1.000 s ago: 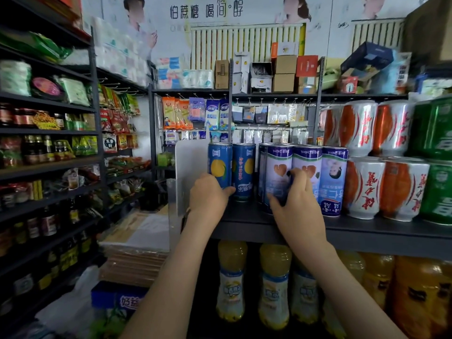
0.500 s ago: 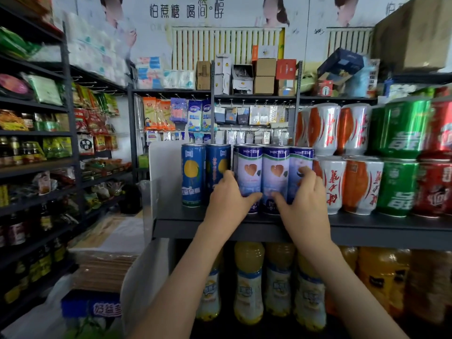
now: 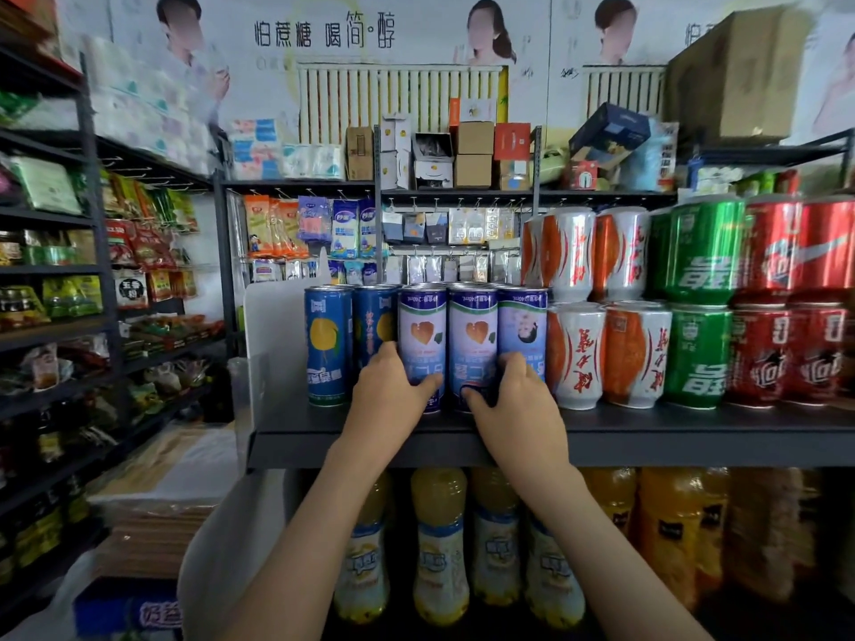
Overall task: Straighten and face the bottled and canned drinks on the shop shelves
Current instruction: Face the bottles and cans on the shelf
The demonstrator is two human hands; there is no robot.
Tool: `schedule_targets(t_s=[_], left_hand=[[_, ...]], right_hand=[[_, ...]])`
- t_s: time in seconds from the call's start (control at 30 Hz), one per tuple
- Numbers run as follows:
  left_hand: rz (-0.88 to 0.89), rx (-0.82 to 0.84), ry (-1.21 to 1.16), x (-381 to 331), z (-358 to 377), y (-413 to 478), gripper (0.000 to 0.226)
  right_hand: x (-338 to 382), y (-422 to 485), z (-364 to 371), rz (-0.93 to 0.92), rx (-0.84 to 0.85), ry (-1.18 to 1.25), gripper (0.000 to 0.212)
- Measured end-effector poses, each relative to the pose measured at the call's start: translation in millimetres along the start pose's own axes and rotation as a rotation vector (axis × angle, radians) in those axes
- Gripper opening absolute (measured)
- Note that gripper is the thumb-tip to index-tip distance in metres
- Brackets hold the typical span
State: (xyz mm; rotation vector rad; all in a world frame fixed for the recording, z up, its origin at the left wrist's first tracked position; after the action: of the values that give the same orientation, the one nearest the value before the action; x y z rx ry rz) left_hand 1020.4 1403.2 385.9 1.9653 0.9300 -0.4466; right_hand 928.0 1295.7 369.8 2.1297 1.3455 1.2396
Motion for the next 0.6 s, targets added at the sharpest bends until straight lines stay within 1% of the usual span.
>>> schedule_targets(t_s=[0.07,0.17,0.2,0.27,0.37,0.5,0.6], left_hand=[[-0.014,-0.041,-0.006,-3,3,-4,0.057],[0.008,-0.221,0.023,-17,7,-15,0.078],[0.036,-0.281,0.036,-23,9,-19,0.082],[0.088,-0.348,0.088,-35,16,-24,0.086],[0.117,-0.348,0.192,-44,29,-25,0.092],[0.125,-0.351,0.274,-46,40,-24,0.093],[0.153,-0.404,0.338,-45,47,-26,0.095]], right_hand=[[-5,-3,-6,-0.022,-0.062,-0.009,0.048],[-18,-3,-17,-0.005,-0.186,-0.051,0.051],[-22,-2,-19,0.013,-0.187,-0.073,0.049],[-27,-1,-21,0.064,-0.133,-0.076,0.043],[-25,0,-19,0.104,-0.055,-0.084,0.035],[-21,3,-19,0.115,-0.035,-0.103,0.026],[-22,2,-29,0.09,-0.05,-0.096,0.024]])
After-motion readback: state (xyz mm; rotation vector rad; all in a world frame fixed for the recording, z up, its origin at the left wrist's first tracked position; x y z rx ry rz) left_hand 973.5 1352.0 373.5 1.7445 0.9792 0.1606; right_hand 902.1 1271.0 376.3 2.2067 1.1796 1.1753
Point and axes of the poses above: each hand's wrist, its own y-axis towards the middle knuckle, its own z-axis out of the palm, x = y × z, the point moved 1 cm from there along y, towards the middle knuckle, and after that the axes turned 1 degree about y, right-handed, at the moved point
